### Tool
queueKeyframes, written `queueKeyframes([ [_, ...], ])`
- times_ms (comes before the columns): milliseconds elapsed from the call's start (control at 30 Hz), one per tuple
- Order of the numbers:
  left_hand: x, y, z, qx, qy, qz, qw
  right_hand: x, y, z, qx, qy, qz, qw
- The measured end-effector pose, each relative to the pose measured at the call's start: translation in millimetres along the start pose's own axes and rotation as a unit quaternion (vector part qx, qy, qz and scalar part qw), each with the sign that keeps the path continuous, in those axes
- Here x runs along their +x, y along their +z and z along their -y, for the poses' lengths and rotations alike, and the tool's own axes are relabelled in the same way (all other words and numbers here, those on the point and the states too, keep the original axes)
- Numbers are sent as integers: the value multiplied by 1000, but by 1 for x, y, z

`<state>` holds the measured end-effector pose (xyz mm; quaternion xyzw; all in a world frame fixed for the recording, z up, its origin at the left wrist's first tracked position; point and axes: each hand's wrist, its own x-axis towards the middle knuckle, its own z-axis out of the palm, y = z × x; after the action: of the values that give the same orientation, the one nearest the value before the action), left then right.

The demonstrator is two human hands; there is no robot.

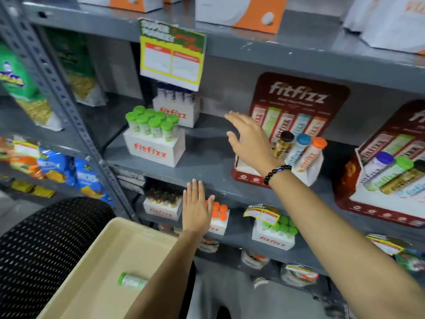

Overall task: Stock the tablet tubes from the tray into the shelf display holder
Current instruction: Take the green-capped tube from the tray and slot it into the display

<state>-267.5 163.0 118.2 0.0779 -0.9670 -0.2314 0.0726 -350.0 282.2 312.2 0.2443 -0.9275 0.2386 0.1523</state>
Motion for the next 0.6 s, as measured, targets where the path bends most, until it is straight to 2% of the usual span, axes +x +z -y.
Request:
queueKeyframes([
  [100, -49, 5, 35, 17, -58, -11, 998, -18, 42, 29, 31, -59, 67, 996],
  [200, -99, 12, 69, 28, -147, -18, 989, -39, 94, 54, 49, -92, 180, 978],
  [367, -179, 33, 100, 36, -304, -5, 952, -79, 178, 82, 76, -154, 340, 925],
  [467, -209, 52, 108, 36, -376, 5, 926, -106, 230, 90, 85, -152, 431, 885],
  [600, -227, 78, 118, 24, -453, 21, 891, -141, 292, 96, 71, -157, 499, 849],
])
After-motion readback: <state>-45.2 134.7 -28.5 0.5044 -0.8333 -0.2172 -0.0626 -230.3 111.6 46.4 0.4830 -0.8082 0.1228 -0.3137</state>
